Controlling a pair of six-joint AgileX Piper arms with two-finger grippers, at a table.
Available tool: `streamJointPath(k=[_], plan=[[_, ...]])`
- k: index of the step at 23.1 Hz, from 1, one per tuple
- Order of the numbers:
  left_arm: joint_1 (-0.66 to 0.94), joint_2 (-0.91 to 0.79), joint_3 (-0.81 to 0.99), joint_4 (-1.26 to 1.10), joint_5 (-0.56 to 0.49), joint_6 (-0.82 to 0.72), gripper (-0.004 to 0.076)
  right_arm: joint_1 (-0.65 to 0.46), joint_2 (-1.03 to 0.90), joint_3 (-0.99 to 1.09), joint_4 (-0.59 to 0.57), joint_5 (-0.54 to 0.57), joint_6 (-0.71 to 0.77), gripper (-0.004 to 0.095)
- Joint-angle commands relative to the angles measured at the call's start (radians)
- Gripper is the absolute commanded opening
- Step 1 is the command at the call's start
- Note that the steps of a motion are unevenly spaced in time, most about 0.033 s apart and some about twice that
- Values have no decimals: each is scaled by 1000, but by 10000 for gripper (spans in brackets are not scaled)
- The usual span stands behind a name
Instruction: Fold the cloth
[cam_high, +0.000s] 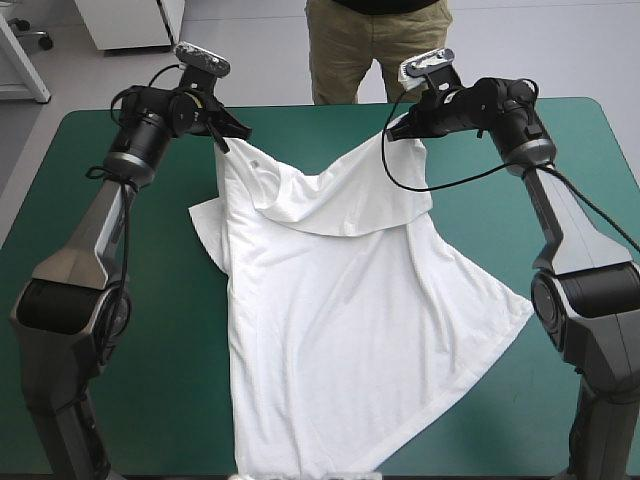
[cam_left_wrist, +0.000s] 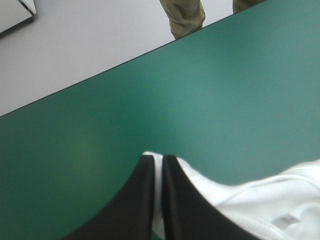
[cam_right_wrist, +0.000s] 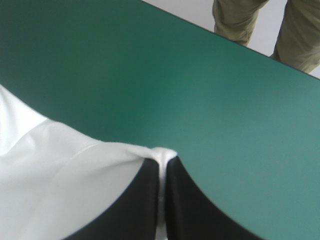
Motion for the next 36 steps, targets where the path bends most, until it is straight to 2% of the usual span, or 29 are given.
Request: streamJointPath(k=[1,6,11,14,15,16,18,20,24,27,29,30,32,36], plan=[[29,18,-52,6,-170,-57,-9,-59,-4,-72,46,-141,-19,-17],[120,176,-212,-101,-186,-98,-9,-140,68,-108,81,-244,-54,-18],[109,242,-236,-125,-200,-87,-8,-145,105,-106,118,-226,-93,-11],[109,261,-236,-140,-184,-82,48,-147,114,-106,116,-219,-95,65],[109,268,-236,-140,-174,-74,118,-147,114,-106,116,-216,-105,121],[109,269,-236,-148,-167,-61,215,-147,116,-106,116,-214,-109,226],[109,265,-236,-188,-169,-62,533,-147,112,-108,119,-214,-105,514],[109,256,-252,-199,-143,-71,617,-147,102,-108,119,-208,-98,587],[109,226,-307,-199,-24,-71,589,-147,58,-108,119,-167,-92,571],[109,168,-320,-199,84,-57,544,-147,-4,-108,119,-85,-72,533],[109,91,-320,-225,192,-39,492,-149,-97,-108,119,24,-32,473],[109,28,-320,-272,250,-6,468,-150,-172,-106,119,118,1,433],[109,-70,-320,-342,295,-8,461,-150,-287,-96,114,239,16,396],[60,-231,-278,-355,439,-15,459,-157,-531,-46,82,373,80,339]])
